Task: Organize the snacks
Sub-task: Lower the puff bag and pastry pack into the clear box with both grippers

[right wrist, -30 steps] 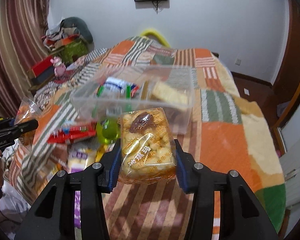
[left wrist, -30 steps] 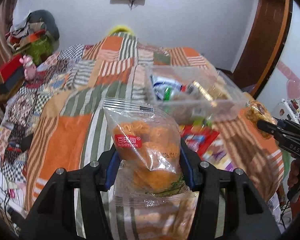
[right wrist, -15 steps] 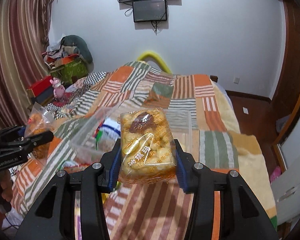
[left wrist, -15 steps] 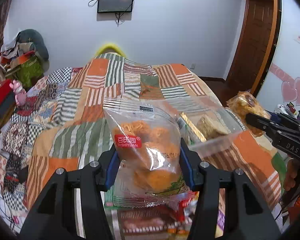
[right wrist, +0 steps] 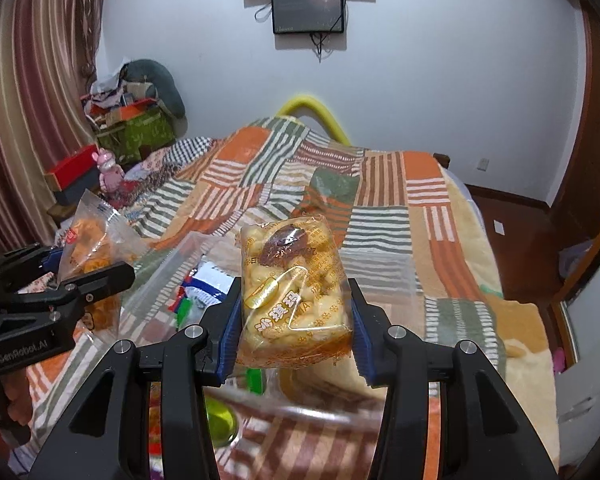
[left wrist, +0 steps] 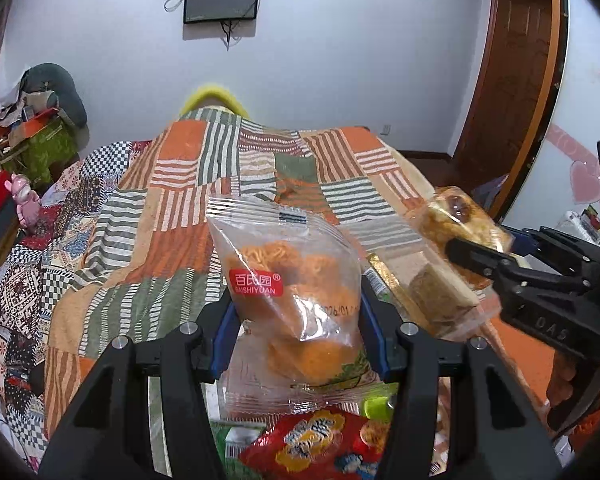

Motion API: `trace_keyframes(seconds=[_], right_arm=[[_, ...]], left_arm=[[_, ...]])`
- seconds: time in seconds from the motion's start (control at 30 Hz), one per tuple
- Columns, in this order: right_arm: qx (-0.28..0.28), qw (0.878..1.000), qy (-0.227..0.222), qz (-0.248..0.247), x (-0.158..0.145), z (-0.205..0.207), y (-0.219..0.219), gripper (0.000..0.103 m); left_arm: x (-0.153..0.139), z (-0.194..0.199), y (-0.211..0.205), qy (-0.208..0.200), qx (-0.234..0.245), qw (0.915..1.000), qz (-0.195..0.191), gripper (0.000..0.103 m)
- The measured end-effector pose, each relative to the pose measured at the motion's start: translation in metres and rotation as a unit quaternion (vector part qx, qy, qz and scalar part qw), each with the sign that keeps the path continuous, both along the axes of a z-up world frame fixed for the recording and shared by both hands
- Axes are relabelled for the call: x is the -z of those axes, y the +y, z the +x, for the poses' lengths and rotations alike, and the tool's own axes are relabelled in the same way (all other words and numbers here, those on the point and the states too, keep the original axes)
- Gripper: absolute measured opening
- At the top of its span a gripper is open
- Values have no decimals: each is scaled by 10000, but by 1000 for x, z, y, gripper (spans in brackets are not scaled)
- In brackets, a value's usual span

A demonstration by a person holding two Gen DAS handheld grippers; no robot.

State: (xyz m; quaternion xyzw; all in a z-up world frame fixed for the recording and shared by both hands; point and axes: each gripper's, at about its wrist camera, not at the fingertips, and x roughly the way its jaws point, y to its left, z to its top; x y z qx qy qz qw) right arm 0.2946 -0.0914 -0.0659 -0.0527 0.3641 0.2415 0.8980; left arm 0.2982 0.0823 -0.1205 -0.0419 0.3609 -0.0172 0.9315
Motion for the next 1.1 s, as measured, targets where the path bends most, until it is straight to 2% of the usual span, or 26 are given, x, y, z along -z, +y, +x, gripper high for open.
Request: trace_keyframes(seconds=[0.3,0.7,0.87,1.0,1.1], right_arm=[[-114,9990,322,-291,27,24,22,44],[-219,9957,753,-502,44,38,30,45],[-213,9971,563,-458,28,30,24,56],[-202,9982,380,-406,8,15,15,61],[-200,9990,270,-310,-6,3,7,61]], left_arm=[[27,31,-4,332,86,9994,20,54],[43,40,-6,609,69,9981,-5,57],[31,28,-2,471,43,9988,-116,63],[9,12,-1,171,22,9998,-140,72],[-7,-1,-3,33,24,9999,-100,73]])
